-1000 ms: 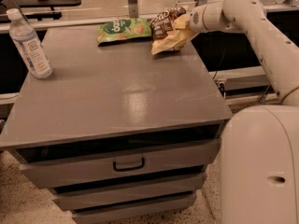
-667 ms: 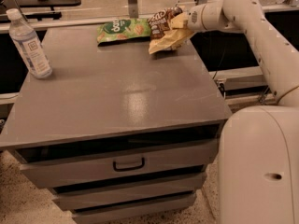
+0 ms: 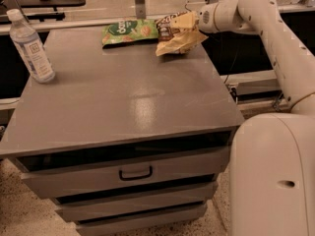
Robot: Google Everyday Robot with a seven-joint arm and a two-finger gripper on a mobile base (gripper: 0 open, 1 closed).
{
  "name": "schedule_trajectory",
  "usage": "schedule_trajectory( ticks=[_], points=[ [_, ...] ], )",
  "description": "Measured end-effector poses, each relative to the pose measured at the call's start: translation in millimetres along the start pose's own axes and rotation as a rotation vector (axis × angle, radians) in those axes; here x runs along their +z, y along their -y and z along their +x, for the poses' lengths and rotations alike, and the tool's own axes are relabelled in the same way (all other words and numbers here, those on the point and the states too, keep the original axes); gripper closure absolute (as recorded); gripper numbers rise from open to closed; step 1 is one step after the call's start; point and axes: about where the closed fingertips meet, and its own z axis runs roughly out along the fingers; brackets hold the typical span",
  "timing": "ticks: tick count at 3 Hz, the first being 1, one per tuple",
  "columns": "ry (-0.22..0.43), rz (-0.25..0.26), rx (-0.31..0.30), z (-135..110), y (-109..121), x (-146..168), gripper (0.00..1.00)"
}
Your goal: Move brown chip bag near green rice chip bag
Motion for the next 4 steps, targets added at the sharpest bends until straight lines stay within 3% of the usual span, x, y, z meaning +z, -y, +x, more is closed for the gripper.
schedule_trajectory(
  ticks=[1,2,3,4],
  points=[
    [0.000,-0.021,-0.010,-3,-4,-6,0.00],
    [0.004,-0.025,-0.031,-6,-4,-23,0.00],
    [-0.005,0.027,-0.111,-7,7,-68,0.00],
    [-0.034,0.063,-0.246,8,11,-139,0.00]
  ],
)
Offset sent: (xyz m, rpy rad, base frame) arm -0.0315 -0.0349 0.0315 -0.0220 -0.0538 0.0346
